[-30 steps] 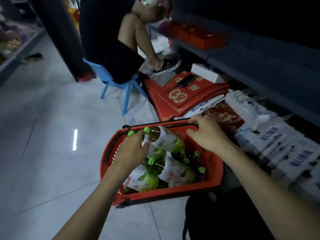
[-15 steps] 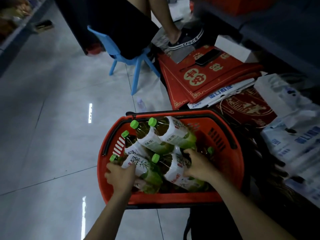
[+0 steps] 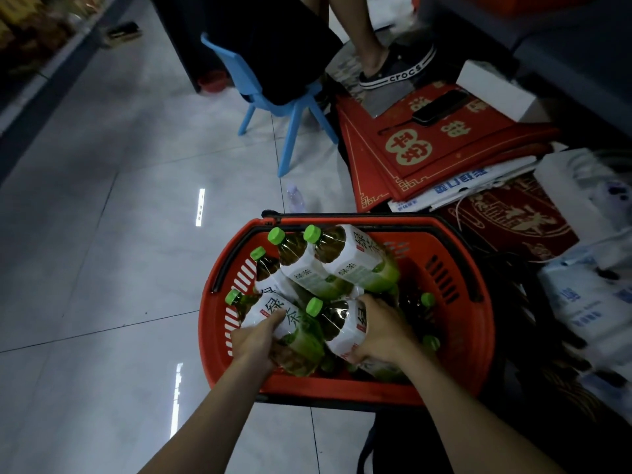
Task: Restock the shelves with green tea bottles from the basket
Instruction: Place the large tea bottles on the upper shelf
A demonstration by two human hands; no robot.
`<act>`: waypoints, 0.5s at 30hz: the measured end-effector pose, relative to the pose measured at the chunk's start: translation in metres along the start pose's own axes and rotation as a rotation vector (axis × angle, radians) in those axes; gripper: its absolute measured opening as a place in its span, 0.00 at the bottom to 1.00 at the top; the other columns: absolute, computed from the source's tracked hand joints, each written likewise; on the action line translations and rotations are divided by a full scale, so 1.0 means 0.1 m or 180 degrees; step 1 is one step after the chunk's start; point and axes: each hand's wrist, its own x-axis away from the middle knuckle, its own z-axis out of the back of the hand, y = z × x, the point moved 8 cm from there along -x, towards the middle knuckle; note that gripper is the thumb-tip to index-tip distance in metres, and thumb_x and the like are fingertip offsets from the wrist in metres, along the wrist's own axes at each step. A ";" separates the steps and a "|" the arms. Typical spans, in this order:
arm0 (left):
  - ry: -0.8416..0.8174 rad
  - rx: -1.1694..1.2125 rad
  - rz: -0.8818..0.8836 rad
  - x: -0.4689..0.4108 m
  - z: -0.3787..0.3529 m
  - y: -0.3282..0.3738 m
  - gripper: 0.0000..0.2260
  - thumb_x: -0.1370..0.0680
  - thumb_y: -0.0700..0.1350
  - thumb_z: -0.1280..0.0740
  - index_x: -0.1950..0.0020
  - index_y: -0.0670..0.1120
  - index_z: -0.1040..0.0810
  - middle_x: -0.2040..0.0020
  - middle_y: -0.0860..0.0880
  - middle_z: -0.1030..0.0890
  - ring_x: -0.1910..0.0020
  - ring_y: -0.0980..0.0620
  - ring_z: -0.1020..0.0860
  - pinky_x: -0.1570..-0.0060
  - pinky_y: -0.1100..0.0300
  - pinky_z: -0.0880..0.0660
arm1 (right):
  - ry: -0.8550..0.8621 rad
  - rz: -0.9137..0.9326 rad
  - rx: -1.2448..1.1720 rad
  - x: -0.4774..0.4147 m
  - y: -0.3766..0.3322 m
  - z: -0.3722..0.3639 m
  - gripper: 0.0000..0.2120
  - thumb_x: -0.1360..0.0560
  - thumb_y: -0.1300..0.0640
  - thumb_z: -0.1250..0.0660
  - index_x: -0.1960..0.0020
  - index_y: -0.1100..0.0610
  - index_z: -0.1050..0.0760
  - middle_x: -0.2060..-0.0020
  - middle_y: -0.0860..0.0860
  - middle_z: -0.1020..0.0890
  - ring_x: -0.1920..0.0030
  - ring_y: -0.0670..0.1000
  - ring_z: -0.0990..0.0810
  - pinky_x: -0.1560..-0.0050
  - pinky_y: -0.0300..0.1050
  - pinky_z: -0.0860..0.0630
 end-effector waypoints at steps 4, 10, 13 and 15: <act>-0.0529 -0.0624 -0.0909 0.10 -0.07 0.10 0.33 0.40 0.48 0.18 0.40 0.47 0.27 0.49 0.44 0.17 0.55 0.44 0.16 0.58 0.44 0.18 | 0.0010 -0.0015 -0.0806 0.08 0.11 0.09 0.49 0.47 0.62 0.17 0.32 0.46 0.35 0.37 0.46 0.27 0.35 0.52 0.28 0.38 0.53 0.26; -0.1725 -0.0963 -0.1489 0.31 -0.35 0.27 0.41 0.43 0.44 0.18 0.33 0.51 0.30 0.42 0.46 0.19 0.45 0.46 0.19 0.53 0.46 0.18 | 0.0256 -0.0325 -0.2429 0.29 0.54 0.31 0.48 0.46 0.61 0.16 0.32 0.45 0.36 0.41 0.45 0.23 0.41 0.50 0.24 0.53 0.46 0.19; -0.1997 -0.0817 -0.1366 0.26 -0.33 0.32 0.42 0.46 0.44 0.18 0.34 0.50 0.28 0.43 0.43 0.18 0.45 0.42 0.18 0.52 0.42 0.19 | 0.0895 -0.0577 -0.2576 0.34 0.75 0.39 0.49 0.48 0.49 0.16 0.32 0.45 0.37 0.38 0.48 0.25 0.40 0.50 0.24 0.50 0.46 0.21; -0.2092 -0.0739 -0.1228 0.23 -0.38 0.32 0.43 0.49 0.42 0.17 0.35 0.48 0.29 0.45 0.41 0.17 0.47 0.41 0.17 0.53 0.44 0.19 | 0.1314 -0.0876 -0.2456 0.36 0.85 0.43 0.52 0.46 0.45 0.17 0.29 0.50 0.39 0.34 0.51 0.28 0.36 0.55 0.26 0.39 0.52 0.25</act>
